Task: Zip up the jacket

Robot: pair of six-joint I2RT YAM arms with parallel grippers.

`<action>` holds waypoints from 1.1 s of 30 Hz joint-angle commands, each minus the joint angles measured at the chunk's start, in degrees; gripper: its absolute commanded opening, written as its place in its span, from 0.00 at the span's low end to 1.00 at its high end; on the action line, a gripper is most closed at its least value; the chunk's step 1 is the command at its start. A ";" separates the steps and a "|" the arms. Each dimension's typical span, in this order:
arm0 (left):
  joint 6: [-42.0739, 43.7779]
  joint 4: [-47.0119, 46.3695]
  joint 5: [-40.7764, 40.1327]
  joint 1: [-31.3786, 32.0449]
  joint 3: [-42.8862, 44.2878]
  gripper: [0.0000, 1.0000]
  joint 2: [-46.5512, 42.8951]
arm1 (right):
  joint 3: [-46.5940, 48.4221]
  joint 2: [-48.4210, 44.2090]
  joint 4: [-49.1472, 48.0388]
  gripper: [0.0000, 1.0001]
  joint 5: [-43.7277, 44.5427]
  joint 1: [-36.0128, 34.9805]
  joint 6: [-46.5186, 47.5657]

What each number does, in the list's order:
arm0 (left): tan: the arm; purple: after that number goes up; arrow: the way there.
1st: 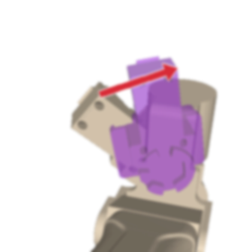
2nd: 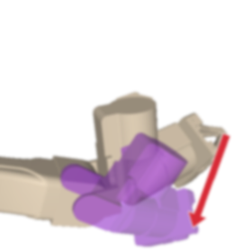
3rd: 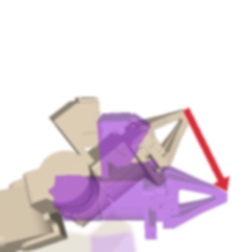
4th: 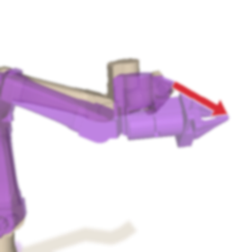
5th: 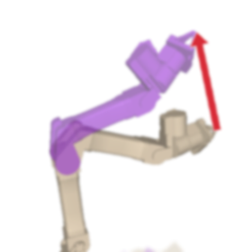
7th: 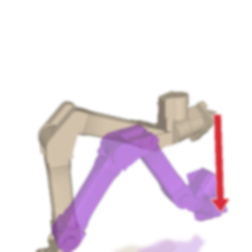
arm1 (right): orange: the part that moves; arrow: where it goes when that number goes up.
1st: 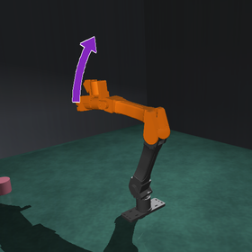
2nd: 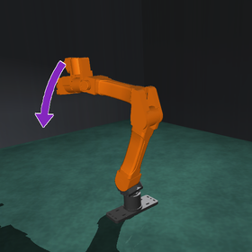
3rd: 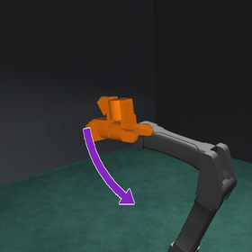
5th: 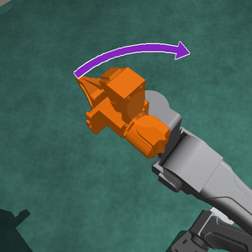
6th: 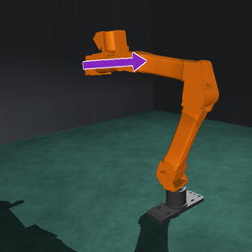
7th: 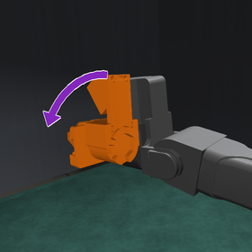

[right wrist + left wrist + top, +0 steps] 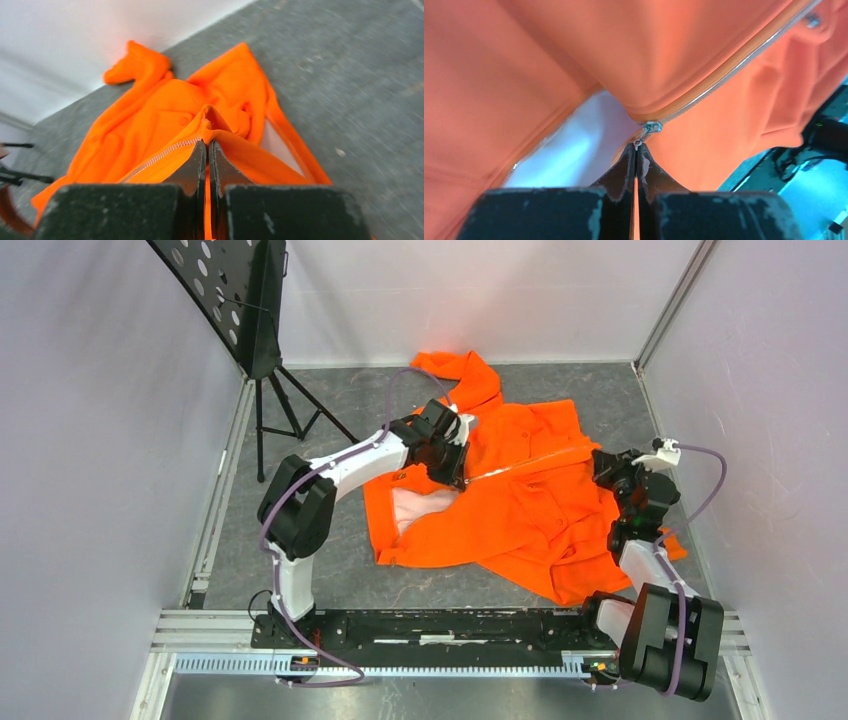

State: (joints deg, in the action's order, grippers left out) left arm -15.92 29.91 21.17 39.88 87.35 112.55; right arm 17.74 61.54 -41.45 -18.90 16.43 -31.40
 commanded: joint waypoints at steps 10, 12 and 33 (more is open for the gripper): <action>3.70 7.13 -23.56 -0.76 -13.52 0.02 -11.99 | -1.04 2.78 5.80 0.00 14.37 5.62 6.00; 3.79 8.29 -25.15 -0.85 -14.97 0.02 -13.21 | -0.53 3.53 6.03 0.00 14.33 5.89 6.48; 5.11 14.25 -40.73 -4.17 -27.57 0.02 -25.96 | 3.32 8.47 5.77 0.00 14.84 8.82 11.03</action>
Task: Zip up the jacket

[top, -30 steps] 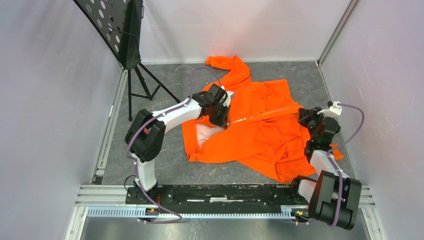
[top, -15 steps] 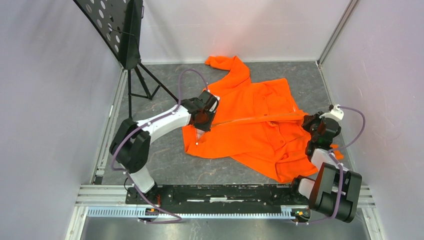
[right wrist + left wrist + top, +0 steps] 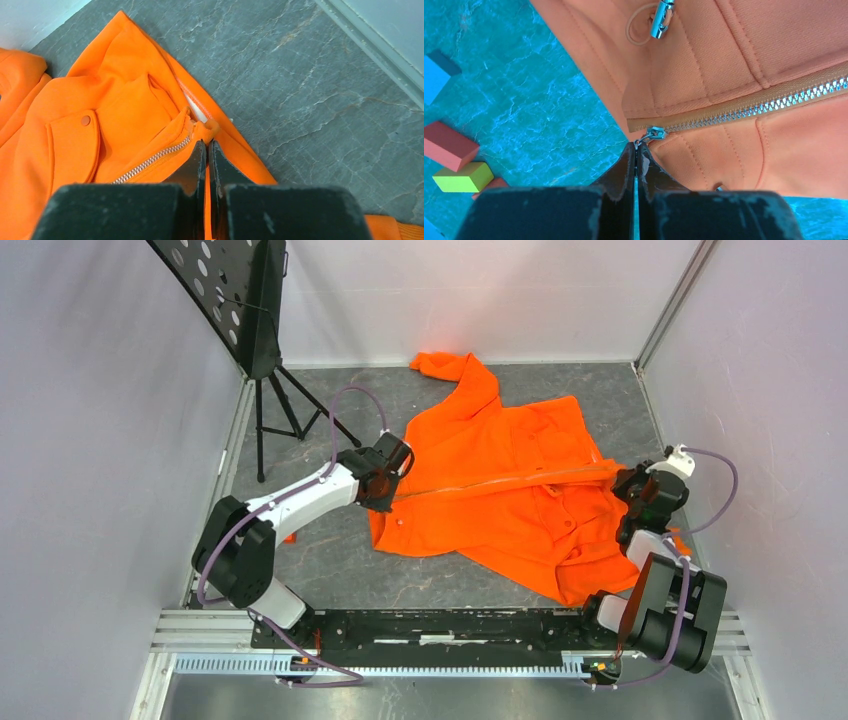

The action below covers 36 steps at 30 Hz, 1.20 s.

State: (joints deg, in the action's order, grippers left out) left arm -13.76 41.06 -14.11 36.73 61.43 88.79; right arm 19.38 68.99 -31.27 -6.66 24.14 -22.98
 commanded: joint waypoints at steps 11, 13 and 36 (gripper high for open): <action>1.42 0.40 -2.08 -1.02 -3.39 0.62 -12.24 | 13.30 -0.20 25.52 0.85 22.27 -10.56 10.08; 0.99 -1.09 1.51 -0.96 -5.18 0.62 -16.27 | 13.90 -3.57 29.48 0.97 24.65 -14.38 10.41; 9.39 -14.96 39.77 -0.43 10.07 0.78 -63.08 | 47.78 -32.61 44.53 0.98 -4.76 -34.78 15.24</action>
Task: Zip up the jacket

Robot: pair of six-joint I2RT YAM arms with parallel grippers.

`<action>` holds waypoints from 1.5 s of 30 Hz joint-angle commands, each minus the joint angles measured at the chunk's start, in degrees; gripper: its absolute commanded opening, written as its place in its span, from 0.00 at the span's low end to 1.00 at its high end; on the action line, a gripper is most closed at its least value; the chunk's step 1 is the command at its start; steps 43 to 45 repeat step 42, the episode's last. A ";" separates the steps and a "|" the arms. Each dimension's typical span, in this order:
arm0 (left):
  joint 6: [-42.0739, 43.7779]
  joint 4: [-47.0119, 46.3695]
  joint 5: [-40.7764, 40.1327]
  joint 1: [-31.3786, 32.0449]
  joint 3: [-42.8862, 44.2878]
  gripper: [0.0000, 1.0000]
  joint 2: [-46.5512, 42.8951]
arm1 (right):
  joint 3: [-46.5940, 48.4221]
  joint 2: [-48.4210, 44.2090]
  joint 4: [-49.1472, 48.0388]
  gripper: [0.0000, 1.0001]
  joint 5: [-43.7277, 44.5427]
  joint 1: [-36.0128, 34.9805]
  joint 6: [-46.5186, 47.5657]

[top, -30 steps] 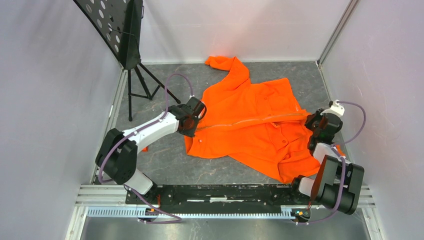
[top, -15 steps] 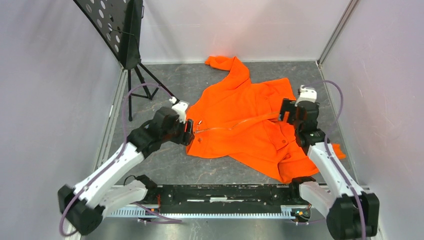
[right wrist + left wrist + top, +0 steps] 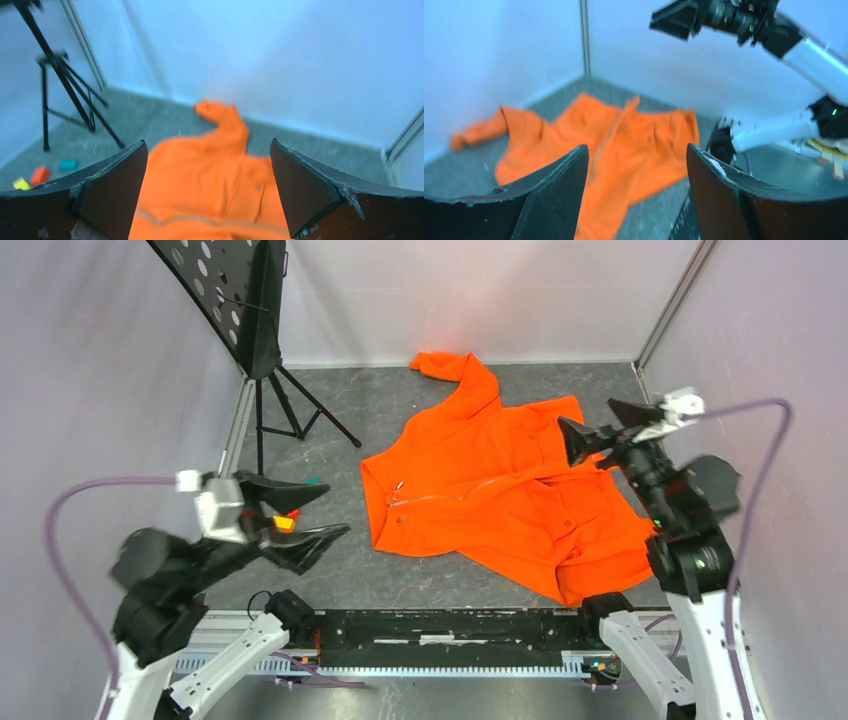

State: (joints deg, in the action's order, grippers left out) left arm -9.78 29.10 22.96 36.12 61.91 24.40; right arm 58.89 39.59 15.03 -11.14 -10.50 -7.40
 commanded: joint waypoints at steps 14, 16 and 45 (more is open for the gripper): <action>17.07 -18.89 -14.03 0.14 25.19 1.00 10.76 | 6.18 -10.17 -14.51 0.98 13.88 -0.13 2.56; 20.22 -22.58 -15.74 0.10 25.20 1.00 13.13 | 4.52 -9.78 -16.67 0.98 15.52 -0.12 4.14; 29.65 -37.63 -23.42 0.12 19.85 1.00 19.44 | -1.36 -9.30 -20.89 0.98 16.55 -0.53 13.20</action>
